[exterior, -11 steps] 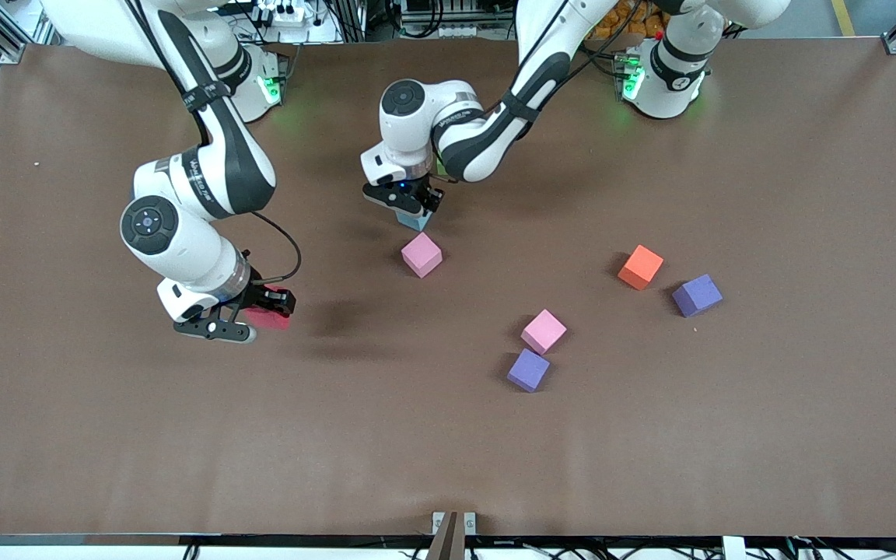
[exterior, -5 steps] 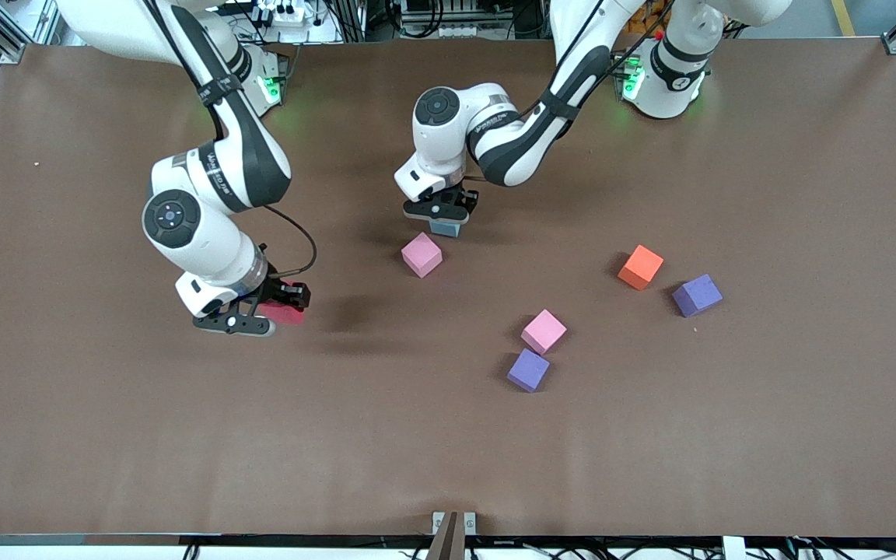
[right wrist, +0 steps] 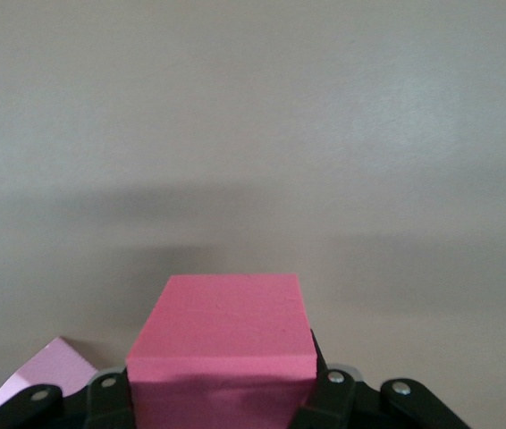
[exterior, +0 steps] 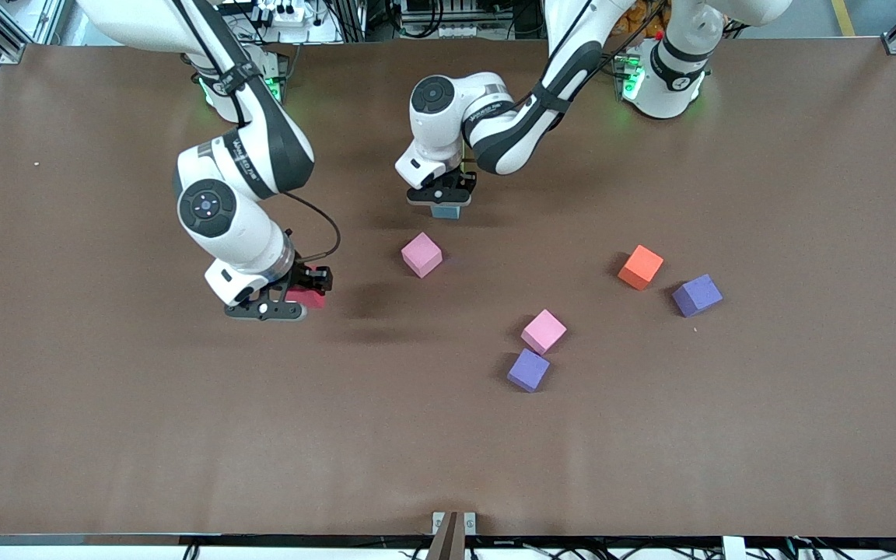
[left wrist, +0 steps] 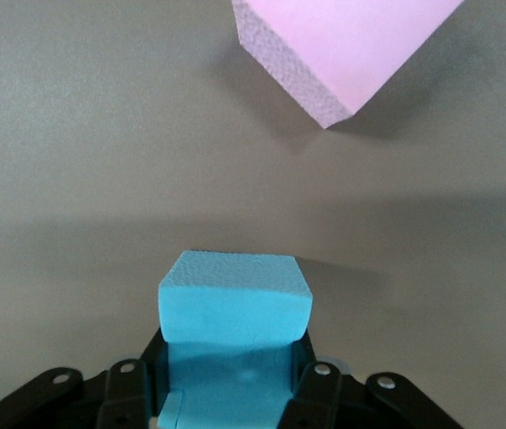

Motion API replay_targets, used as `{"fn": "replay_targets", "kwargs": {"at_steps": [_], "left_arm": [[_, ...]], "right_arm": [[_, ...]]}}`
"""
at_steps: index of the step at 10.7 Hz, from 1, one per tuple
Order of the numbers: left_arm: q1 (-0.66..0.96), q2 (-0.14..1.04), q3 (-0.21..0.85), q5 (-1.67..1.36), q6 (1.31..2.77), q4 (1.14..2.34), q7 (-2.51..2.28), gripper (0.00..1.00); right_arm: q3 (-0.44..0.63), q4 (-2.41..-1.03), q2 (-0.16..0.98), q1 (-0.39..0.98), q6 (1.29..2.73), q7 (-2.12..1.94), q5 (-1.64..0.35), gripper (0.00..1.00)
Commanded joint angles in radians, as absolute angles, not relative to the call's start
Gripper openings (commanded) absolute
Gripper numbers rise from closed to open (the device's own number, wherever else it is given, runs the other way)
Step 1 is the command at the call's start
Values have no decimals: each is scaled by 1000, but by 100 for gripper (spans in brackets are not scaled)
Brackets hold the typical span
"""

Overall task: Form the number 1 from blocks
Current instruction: 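Place the teal cube in line below the green cube with the left gripper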

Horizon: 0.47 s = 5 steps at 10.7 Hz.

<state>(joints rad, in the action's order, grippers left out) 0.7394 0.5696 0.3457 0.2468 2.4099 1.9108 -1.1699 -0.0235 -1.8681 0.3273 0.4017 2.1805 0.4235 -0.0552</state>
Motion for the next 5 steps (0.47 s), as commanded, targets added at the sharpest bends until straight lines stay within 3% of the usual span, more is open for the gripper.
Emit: {"fn": "replay_targets", "kwargs": {"at_steps": [1, 5], "left_arm": [[726, 546, 364, 233, 2411, 1962, -1196, 0], [723, 538, 400, 229, 2413, 1991, -1241, 0]], "right_arm": [[-58, -1949, 253, 391, 2184, 436, -63, 55], [-64, -1991, 218, 406, 2175, 436, -63, 55]]}}
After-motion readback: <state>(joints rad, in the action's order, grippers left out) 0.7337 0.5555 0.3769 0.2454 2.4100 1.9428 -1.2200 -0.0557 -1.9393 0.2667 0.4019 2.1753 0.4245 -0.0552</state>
